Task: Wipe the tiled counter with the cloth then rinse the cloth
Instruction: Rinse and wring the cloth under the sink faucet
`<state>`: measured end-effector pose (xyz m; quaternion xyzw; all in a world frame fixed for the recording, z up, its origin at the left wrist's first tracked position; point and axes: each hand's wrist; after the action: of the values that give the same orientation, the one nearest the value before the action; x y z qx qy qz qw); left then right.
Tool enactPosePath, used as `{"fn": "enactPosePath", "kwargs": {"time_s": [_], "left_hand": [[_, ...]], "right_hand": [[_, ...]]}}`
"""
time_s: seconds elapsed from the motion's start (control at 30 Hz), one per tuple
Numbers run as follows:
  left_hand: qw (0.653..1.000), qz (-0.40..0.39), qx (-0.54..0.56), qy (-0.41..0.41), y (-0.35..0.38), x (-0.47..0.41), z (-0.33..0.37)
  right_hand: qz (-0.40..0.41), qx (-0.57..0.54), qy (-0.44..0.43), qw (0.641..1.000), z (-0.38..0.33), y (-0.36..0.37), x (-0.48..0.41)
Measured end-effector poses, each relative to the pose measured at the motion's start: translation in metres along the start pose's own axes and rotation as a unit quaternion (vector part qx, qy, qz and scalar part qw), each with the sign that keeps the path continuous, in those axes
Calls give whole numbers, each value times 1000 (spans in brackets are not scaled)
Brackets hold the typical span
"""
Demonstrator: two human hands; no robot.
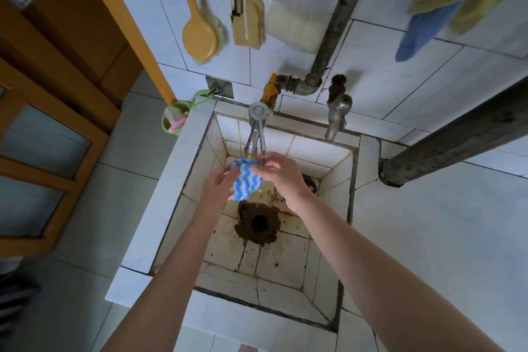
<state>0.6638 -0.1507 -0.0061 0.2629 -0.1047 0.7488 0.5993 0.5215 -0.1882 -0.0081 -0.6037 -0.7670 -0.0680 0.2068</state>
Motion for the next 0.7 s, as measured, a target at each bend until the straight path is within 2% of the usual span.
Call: {"fn": "enactPosePath", "kwargs": {"time_s": [0.13, 0.33, 0.7], "left_hand": [[999, 33, -10, 28, -2, 1, 2], [994, 31, -63, 83, 13, 0, 8], [993, 50, -44, 97, 27, -5, 12]], "right_hand": [[-4, 2, 7, 1000, 2, 0, 0], [20, -5, 36, 999, 20, -11, 4], [40, -33, 29, 998, 13, -12, 8]]}}
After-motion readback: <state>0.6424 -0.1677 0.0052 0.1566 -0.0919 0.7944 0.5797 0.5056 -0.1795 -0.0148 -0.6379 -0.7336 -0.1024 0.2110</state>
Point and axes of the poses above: each hand's wrist, its own x-axis away from the middle knuckle, its own y-axis out of the palm, z = x × y, and after that the axes turned 13 degrees about x, right-handed
